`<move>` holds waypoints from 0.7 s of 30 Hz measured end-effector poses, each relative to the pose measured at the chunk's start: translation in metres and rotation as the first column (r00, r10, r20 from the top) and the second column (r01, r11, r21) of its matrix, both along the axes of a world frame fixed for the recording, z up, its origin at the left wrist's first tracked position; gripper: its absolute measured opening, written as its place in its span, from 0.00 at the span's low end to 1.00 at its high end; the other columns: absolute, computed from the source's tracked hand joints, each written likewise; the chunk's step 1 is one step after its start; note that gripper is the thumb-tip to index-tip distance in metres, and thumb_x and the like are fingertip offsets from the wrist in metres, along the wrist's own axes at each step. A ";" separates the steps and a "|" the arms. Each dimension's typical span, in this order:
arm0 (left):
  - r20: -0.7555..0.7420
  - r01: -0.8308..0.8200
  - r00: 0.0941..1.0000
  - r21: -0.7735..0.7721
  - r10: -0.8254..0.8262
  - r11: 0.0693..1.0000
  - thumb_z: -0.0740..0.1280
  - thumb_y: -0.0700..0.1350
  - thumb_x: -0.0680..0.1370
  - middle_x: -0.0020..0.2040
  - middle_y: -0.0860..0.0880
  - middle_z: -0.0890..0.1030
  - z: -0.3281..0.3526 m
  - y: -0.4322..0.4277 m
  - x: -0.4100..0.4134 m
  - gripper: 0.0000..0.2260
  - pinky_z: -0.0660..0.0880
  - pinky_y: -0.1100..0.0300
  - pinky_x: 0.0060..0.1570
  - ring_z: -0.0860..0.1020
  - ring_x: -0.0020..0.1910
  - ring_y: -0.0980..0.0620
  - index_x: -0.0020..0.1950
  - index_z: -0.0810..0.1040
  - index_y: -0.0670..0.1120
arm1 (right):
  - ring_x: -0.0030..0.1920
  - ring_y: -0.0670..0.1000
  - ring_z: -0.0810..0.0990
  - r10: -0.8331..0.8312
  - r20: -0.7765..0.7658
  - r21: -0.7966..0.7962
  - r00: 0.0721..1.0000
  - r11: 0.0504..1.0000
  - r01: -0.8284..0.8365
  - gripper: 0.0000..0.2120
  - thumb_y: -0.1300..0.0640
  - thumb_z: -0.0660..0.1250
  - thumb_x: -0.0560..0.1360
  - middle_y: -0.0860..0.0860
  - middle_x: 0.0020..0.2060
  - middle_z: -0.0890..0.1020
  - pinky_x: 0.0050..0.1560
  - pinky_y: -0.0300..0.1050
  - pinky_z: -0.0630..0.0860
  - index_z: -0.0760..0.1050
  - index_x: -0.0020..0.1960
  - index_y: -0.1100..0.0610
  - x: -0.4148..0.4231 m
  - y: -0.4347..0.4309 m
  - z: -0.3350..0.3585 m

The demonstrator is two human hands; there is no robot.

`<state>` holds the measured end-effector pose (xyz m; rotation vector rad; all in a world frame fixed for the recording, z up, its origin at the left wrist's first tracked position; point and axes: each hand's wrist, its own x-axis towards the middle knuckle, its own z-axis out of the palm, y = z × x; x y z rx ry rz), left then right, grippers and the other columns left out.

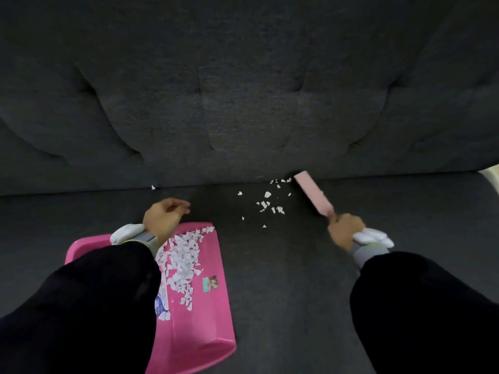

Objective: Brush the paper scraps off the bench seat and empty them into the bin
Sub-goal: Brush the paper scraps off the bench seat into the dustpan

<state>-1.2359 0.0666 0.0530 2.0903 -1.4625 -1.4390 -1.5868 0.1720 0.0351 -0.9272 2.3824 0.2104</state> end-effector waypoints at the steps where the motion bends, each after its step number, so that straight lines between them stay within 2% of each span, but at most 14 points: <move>1: -0.009 -0.009 1.000 0.000 0.008 1.000 0.62 0.44 0.78 0.45 0.52 0.83 0.001 0.002 0.002 0.07 0.71 0.51 0.64 0.78 0.54 0.50 0.47 0.78 0.52 | 0.56 0.64 0.78 0.017 0.028 -0.011 0.999 1.000 -0.017 0.21 0.49 0.55 0.80 0.65 0.53 0.81 0.53 0.50 0.74 0.79 0.54 0.64 0.016 0.004 -0.002; 4: -0.068 -0.071 0.995 -0.021 0.070 0.997 0.62 0.42 0.78 0.46 0.50 0.82 0.009 0.010 0.011 0.07 0.72 0.52 0.62 0.79 0.51 0.50 0.46 0.78 0.51 | 0.57 0.64 0.77 0.038 0.122 -0.044 0.992 0.999 -0.033 0.20 0.49 0.55 0.80 0.65 0.53 0.81 0.53 0.49 0.73 0.80 0.53 0.62 0.060 0.014 -0.004; 8: -0.094 -0.118 0.990 -0.091 0.109 0.989 0.63 0.42 0.77 0.42 0.52 0.83 0.021 0.012 0.034 0.08 0.73 0.55 0.60 0.79 0.48 0.51 0.43 0.79 0.54 | 0.57 0.65 0.77 0.041 0.190 -0.109 0.981 0.994 -0.021 0.23 0.48 0.53 0.81 0.65 0.52 0.81 0.52 0.49 0.72 0.80 0.50 0.63 0.097 0.015 0.006; 13: -0.008 -0.136 0.991 -0.189 0.137 0.973 0.65 0.42 0.76 0.46 0.50 0.83 0.041 0.016 0.083 0.06 0.72 0.60 0.56 0.78 0.49 0.54 0.49 0.81 0.48 | 0.54 0.63 0.78 0.236 0.197 -0.155 0.951 0.966 -0.208 0.23 0.45 0.53 0.80 0.63 0.50 0.81 0.50 0.47 0.72 0.80 0.46 0.61 0.144 -0.010 0.026; 16: -0.002 -0.153 0.988 -0.209 0.156 0.966 0.64 0.41 0.77 0.40 0.54 0.82 0.047 0.015 0.115 0.06 0.70 0.62 0.53 0.78 0.48 0.55 0.48 0.80 0.50 | 0.53 0.62 0.79 0.363 0.176 -0.153 0.915 0.928 -0.338 0.23 0.44 0.52 0.80 0.62 0.50 0.82 0.48 0.47 0.73 0.79 0.46 0.60 0.184 -0.035 0.034; 19: 0.003 -0.188 0.981 -0.219 0.193 0.958 0.64 0.42 0.77 0.38 0.58 0.80 0.048 0.006 0.143 0.06 0.68 0.64 0.51 0.77 0.47 0.56 0.47 0.80 0.50 | 0.46 0.60 0.80 0.458 0.199 -0.139 0.867 0.889 -0.437 0.23 0.42 0.51 0.79 0.59 0.45 0.82 0.43 0.45 0.71 0.77 0.43 0.57 0.235 -0.066 0.037; 21: -0.002 -0.196 0.980 -0.214 0.200 0.957 0.64 0.42 0.77 0.39 0.56 0.81 0.047 -0.002 0.157 0.06 0.68 0.65 0.50 0.77 0.47 0.57 0.47 0.80 0.50 | 0.40 0.57 0.78 0.492 0.207 -0.104 0.845 0.870 -0.481 0.25 0.40 0.51 0.79 0.55 0.39 0.79 0.41 0.44 0.70 0.76 0.43 0.57 0.267 -0.088 0.036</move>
